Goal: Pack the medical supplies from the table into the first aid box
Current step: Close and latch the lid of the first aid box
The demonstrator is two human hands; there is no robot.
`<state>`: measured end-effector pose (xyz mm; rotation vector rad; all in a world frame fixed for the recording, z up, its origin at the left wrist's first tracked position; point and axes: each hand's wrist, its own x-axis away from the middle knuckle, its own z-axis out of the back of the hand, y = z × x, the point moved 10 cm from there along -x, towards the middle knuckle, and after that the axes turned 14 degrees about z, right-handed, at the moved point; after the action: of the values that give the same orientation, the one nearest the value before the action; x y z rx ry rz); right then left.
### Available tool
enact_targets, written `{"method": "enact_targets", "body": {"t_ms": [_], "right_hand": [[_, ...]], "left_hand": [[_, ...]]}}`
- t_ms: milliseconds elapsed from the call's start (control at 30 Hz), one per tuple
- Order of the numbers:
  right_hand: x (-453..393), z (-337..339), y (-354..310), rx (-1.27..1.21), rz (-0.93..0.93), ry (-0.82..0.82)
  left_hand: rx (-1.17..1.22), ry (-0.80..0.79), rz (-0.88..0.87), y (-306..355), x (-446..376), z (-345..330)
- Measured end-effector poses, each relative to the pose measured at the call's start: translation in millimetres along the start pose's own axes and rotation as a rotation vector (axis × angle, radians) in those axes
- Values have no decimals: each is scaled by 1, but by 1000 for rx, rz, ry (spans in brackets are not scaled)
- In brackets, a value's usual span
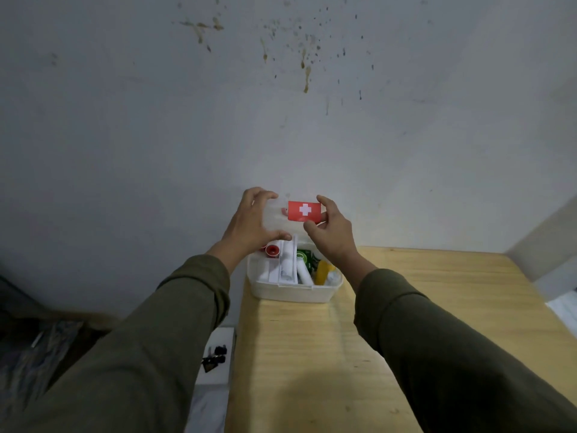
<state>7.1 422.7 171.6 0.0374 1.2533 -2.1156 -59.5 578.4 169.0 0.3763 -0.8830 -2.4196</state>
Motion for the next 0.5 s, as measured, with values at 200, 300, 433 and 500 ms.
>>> {"method": "enact_targets", "body": {"t_ms": [200, 300, 433, 500], "right_hand": [[53, -8, 1, -89, -33, -37], [74, -11, 7, -122, -48, -72], [98, -21, 17, -136, -78, -128], [107, -26, 21, -103, -73, -174]], "left_hand": [[13, -8, 19, -11, 44, -14], [5, -74, 62, -20, 63, -28], [12, -110, 105, -34, 81, -37], [30, -136, 117, -38, 90, -43]]}}
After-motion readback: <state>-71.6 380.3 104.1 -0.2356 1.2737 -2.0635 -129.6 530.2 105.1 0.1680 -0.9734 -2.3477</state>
